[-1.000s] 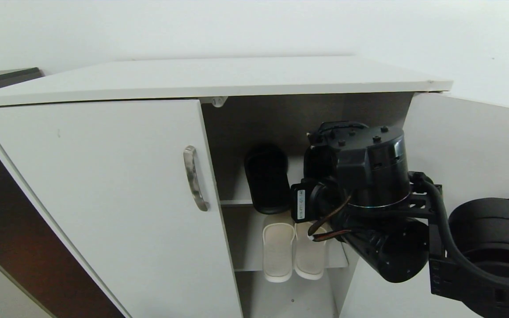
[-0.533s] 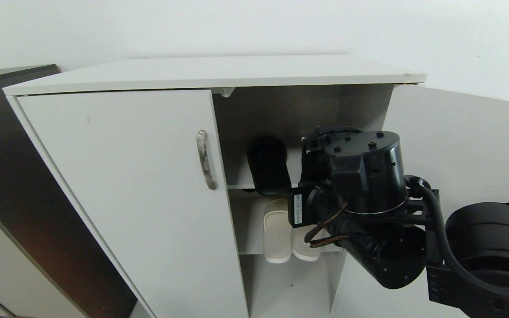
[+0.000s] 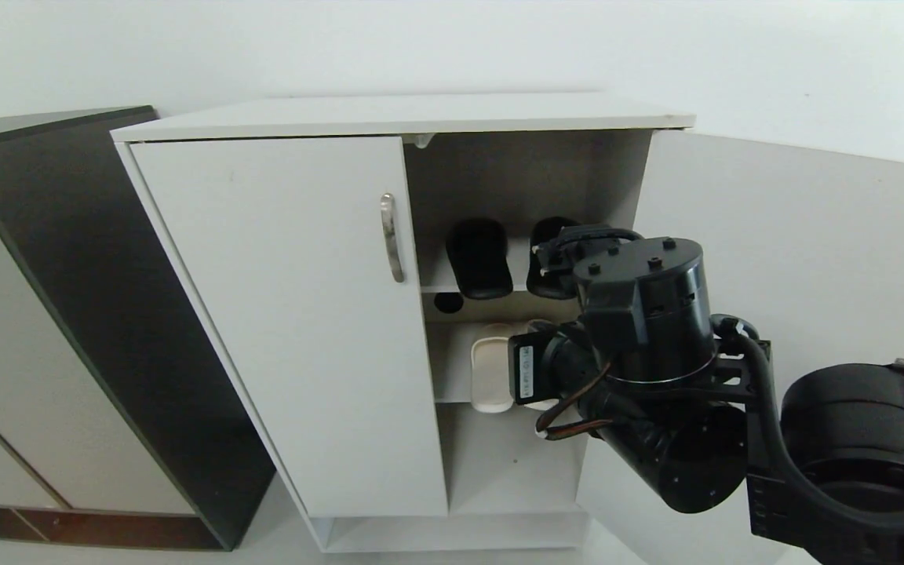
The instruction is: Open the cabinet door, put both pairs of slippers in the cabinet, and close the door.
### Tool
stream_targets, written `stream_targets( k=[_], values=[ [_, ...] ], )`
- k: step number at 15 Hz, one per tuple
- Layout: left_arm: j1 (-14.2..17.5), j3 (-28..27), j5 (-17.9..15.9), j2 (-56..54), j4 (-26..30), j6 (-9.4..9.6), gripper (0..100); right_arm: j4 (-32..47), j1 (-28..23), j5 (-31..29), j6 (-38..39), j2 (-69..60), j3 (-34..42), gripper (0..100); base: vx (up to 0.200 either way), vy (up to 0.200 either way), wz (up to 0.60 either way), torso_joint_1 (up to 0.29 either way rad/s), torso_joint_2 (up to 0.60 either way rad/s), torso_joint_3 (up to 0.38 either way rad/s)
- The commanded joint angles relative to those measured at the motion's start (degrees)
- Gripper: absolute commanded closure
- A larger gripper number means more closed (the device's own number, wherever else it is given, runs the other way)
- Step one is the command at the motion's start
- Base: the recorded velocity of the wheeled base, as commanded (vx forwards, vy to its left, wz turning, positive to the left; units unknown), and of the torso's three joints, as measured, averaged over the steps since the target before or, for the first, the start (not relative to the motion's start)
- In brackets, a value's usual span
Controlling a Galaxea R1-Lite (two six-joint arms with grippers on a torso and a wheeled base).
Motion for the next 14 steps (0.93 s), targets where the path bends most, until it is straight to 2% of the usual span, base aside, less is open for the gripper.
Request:
stream_targets(
  k=[1,11,14],
  values=[
    [0.0,0.0,0.0,0.1,0.0,-0.01,100,0.0,0.0,0.0,0.0,0.5,0.0,100,-0.2,0.0,0.0,0.002,0.0,0.002],
    [0.0,0.0,0.0,0.1,0.0,0.17,100,-4.2,-1.3,0.4,-2.4,1.6,3.4,100,-0.2,0.0,0.0,0.0,0.0,0.001],
    [0.0,0.0,0.0,0.1,0.0,0.08,100,-4.3,-2.6,0.6,-2.5,2.6,3.6,100,0.0,0.0,0.0,0.0,0.0,0.0]
  ],
)
